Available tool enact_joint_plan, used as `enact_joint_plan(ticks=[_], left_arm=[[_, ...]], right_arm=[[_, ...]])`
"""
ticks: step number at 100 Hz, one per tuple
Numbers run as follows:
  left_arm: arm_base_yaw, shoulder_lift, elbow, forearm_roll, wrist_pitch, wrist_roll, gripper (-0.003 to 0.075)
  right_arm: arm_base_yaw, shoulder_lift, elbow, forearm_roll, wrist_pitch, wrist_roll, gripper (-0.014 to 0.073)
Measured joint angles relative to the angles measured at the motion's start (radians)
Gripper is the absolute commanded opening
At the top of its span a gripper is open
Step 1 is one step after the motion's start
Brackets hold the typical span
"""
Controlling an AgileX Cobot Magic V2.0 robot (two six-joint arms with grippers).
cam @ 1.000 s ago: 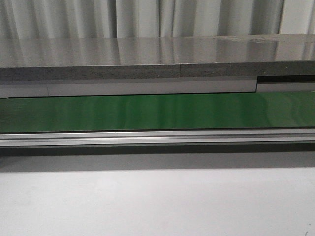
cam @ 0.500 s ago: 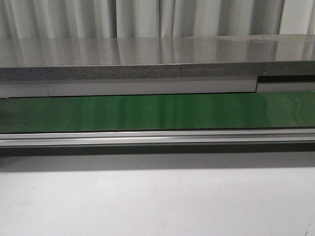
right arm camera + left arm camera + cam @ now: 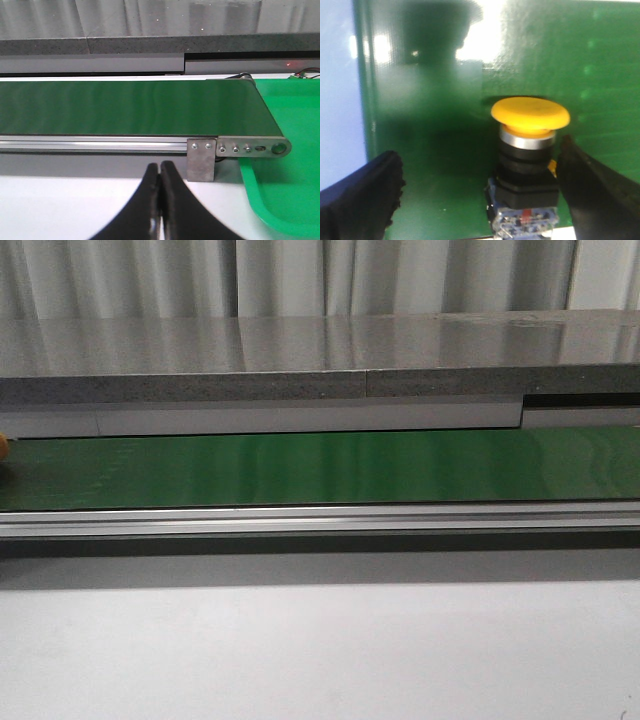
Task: Move button from left to right
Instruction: 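Open the left gripper to release the button and raise it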
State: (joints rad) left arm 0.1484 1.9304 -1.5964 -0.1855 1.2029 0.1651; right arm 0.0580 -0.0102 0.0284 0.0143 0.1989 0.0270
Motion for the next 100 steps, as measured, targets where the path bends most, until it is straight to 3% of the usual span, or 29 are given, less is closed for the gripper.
enact_joint_plan(ticks=[64,83,100], left_arm=[[-0.031,-0.440,0.023,-0.233,-0.090,0.155,0.0607],[-0.124,-0.657,0.202,-0.241,-0.233,0.185,0.0607],[-0.204,-0.877,0.463,-0.224,-0.419,0.192,0.0607]], right_arm=[[0.000,0.000,0.000,0.000,0.000,0.000,-0.0068],[0.000,0.000,0.000,0.000,0.000,0.000,-0.0068],[0.000,0.000,0.000,0.000,0.000,0.000,-0.0068]])
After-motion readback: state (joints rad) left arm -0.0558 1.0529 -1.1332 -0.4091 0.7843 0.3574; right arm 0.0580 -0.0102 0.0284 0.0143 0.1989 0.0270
